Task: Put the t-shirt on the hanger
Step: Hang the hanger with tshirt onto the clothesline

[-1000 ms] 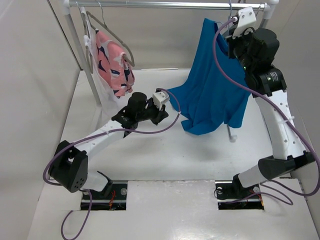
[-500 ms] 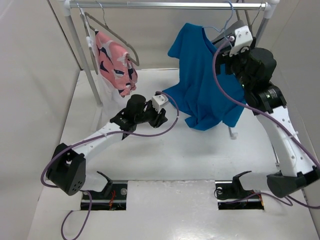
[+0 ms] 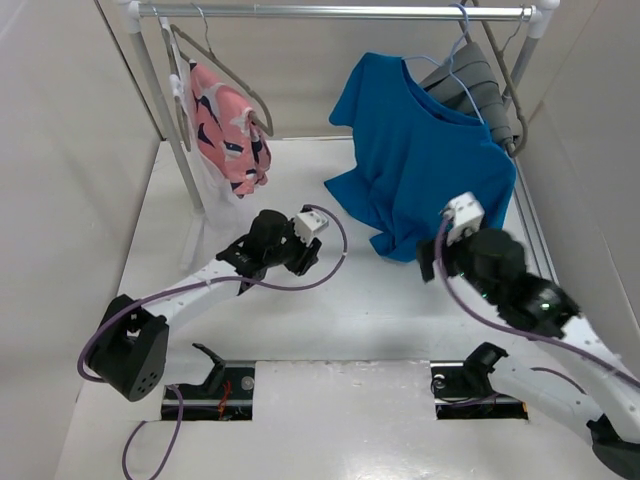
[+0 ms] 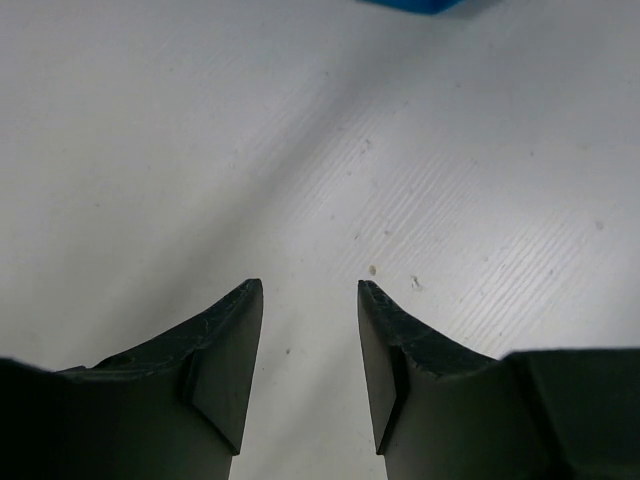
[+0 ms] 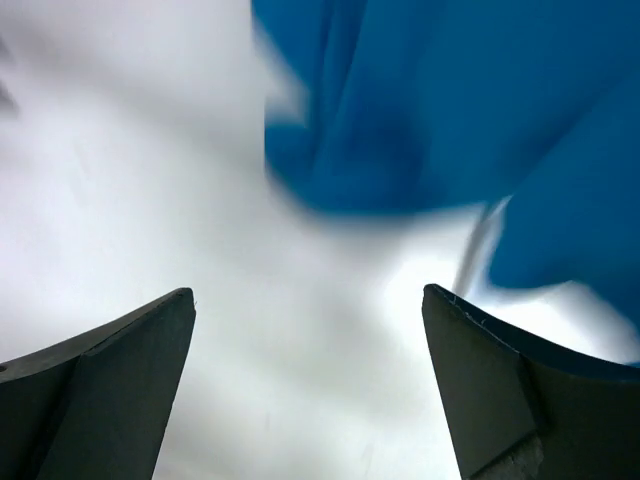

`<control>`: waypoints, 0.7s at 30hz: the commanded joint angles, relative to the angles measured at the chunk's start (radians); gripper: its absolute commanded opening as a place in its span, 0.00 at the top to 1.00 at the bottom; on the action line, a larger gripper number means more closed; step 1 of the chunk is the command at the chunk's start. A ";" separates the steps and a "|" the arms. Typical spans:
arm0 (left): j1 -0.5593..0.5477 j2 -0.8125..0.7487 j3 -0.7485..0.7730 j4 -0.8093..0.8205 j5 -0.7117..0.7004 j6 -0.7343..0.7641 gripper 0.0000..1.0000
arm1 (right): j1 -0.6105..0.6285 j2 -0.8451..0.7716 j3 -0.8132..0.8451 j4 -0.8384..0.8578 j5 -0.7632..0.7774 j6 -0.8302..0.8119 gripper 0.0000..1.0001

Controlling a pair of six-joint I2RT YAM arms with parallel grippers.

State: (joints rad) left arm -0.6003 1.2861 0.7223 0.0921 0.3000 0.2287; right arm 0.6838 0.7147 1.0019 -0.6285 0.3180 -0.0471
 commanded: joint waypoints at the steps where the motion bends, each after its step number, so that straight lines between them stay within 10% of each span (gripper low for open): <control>1: 0.002 -0.051 -0.041 0.038 -0.045 0.009 0.60 | 0.013 -0.050 -0.239 -0.110 -0.088 0.209 0.00; 21: 0.002 -0.142 -0.337 0.267 -0.159 -0.011 0.59 | 0.013 -0.544 -0.520 -0.321 -0.028 0.317 0.00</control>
State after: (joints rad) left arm -0.6003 1.1934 0.4107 0.2619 0.1688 0.2337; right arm 0.6888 0.1810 0.4755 -0.9085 0.2722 0.2577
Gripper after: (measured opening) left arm 0.408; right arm 0.996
